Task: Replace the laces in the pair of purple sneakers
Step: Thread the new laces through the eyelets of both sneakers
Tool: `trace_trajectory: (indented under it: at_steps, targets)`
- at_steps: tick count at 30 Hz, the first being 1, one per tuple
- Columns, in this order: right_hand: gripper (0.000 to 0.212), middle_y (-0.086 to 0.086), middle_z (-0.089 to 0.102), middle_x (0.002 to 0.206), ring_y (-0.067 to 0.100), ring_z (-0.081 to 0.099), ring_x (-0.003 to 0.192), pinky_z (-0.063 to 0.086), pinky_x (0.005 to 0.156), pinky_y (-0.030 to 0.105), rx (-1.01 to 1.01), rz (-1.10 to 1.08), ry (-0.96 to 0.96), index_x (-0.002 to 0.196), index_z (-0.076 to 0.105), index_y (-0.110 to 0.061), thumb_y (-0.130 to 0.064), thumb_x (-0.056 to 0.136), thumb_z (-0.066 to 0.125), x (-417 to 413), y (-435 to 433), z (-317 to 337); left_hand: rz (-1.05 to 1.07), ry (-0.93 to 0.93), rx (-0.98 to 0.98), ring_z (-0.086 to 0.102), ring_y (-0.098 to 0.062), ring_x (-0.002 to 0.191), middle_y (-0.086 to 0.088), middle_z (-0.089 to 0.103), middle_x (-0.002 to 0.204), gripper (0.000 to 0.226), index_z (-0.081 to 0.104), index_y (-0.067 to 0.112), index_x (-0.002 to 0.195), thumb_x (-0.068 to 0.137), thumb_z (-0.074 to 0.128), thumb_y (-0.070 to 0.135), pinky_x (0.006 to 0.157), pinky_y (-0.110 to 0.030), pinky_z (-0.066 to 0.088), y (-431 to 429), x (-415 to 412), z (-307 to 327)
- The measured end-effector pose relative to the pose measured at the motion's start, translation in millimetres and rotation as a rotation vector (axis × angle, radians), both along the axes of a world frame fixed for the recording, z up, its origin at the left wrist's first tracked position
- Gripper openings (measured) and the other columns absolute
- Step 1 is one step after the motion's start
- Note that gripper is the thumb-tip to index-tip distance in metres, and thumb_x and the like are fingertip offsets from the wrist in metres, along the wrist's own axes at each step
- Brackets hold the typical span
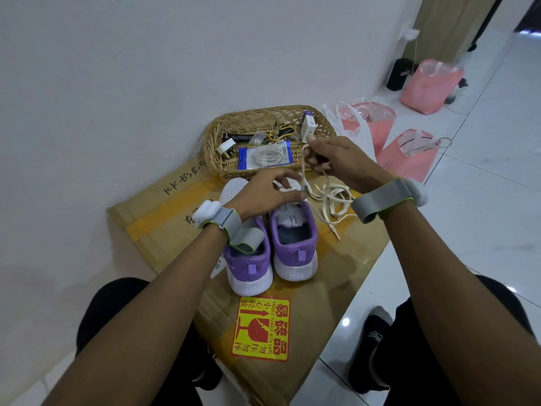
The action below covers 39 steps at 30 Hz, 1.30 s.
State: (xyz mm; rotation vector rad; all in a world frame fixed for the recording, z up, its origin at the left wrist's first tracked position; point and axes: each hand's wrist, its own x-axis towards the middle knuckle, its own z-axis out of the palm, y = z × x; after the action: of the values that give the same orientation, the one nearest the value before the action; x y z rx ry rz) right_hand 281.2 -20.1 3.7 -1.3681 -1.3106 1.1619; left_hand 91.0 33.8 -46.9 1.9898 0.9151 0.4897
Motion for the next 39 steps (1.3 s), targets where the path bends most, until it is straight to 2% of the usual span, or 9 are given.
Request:
trace_trajectory:
  at_steps: [7, 11, 17, 20, 23, 25, 28, 32, 39]
  targets:
    - [0.037, -0.004, 0.037, 0.052, 0.011, 0.038, 0.048, 0.035, 0.058, 0.027, 0.027, -0.103, 0.145, 0.074, 0.059, -0.009, -0.034, 0.100, 0.051, 2.1, 1.6, 4.2, 0.282, -0.285, -0.187, 0.050, -0.008, 0.062, 0.010, 0.058, 0.062, 0.018, 0.068, 0.017, 0.071, 0.089, 0.072, 0.014, 0.061, -0.019, 0.041, -0.7, 6.2, 8.8]
    - [0.039, -0.005, 0.033, 0.050, 0.010, 0.029, 0.045, 0.030, 0.054, 0.026, 0.019, -0.127, 0.134, 0.069, 0.056, -0.011, -0.035, 0.100, 0.052, 1.3, -0.5, 5.6, 0.440, -0.349, -0.205, 0.048, -0.021, 0.066, -0.005, 0.056, 0.069, 0.015, 0.065, 0.014, 0.073, 0.087, 0.068, 0.018, 0.059, -0.032, 0.040, 6.4, 0.9, 9.4]
    - [0.039, 0.004, 0.032, 0.060, 0.016, 0.029, 0.053, 0.030, 0.054, 0.026, 0.021, -0.096, -0.004, 0.071, 0.060, -0.010, -0.036, 0.099, 0.054, -10.4, -2.7, 4.9, 0.292, -0.128, 0.325, 0.055, -0.023, 0.079, -0.011, 0.062, 0.085, 0.029, 0.065, 0.010, 0.077, 0.100, 0.056, 0.027, 0.071, -0.035, 0.043, -2.0, 1.7, 16.1]
    - [0.039, 0.007, 0.038, 0.063, 0.020, 0.035, 0.060, 0.035, 0.054, 0.025, 0.032, -0.148, 0.002, 0.072, 0.062, -0.010, -0.038, 0.098, 0.054, -5.1, -3.6, 8.2, 0.450, 0.097, 0.323, 0.060, -0.031, 0.084, -0.013, 0.065, 0.086, 0.035, 0.074, 0.014, 0.083, 0.100, 0.044, 0.023, 0.074, -0.041, 0.048, 21.6, -15.2, -2.7]
    - [0.037, 0.009, 0.038, 0.064, 0.017, 0.036, 0.057, 0.035, 0.053, 0.025, 0.044, -0.150, -0.005, 0.072, 0.062, -0.010, -0.036, 0.098, 0.056, -5.8, -1.8, 4.9, 0.443, 0.320, 0.399, 0.056, -0.038, 0.109, -0.015, 0.058, 0.116, 0.026, 0.068, 0.023, 0.115, 0.095, 0.055, 0.033, 0.091, -0.046, 0.048, 23.7, -22.2, -12.6]
    - [0.036, 0.000, 0.036, 0.055, 0.012, 0.032, 0.048, 0.035, 0.051, 0.024, 0.052, -0.114, -0.049, 0.071, 0.061, -0.010, -0.033, 0.098, 0.056, -10.3, 1.2, 1.3, 0.324, 0.238, 0.513, 0.048, -0.034, 0.118, -0.011, 0.049, 0.127, 0.046, 0.055, 0.027, 0.132, 0.090, 0.064, 0.042, 0.096, -0.044, 0.045, 15.9, -13.9, -6.1]
    - [0.037, 0.004, 0.038, 0.056, 0.016, 0.033, 0.049, 0.036, 0.049, 0.026, 0.071, -0.052, -0.117, 0.074, 0.062, -0.005, -0.032, 0.098, 0.056, -14.1, 4.0, -2.5, 0.220, 0.151, 0.641, 0.048, -0.029, 0.114, -0.006, 0.053, 0.121, 0.039, 0.064, 0.024, 0.123, 0.097, 0.050, 0.049, 0.091, -0.046, 0.045, 8.5, -3.3, 4.0]
    - [0.037, -0.005, 0.043, 0.051, 0.012, 0.037, 0.048, 0.039, 0.053, 0.028, 0.064, -0.084, -0.141, 0.072, 0.065, -0.011, -0.035, 0.098, 0.055, -4.0, 2.9, -1.5, 0.391, 0.346, 0.589, 0.046, -0.034, 0.116, -0.009, 0.052, 0.122, 0.034, 0.071, 0.018, 0.105, 0.102, 0.043, 0.037, 0.091, -0.052, 0.046, 22.7, -19.2, -3.2]
    - [0.036, -0.012, 0.048, 0.044, 0.005, 0.038, 0.037, 0.037, 0.051, 0.025, 0.059, -0.294, -0.144, 0.074, 0.066, -0.010, -0.035, 0.098, 0.056, 9.9, 4.5, -1.7, 0.633, 0.653, 0.452, 0.040, -0.041, 0.129, -0.020, 0.045, 0.137, 0.033, 0.066, 0.007, 0.118, 0.100, 0.047, 0.028, 0.098, -0.052, 0.044, 35.6, -38.1, -4.0]
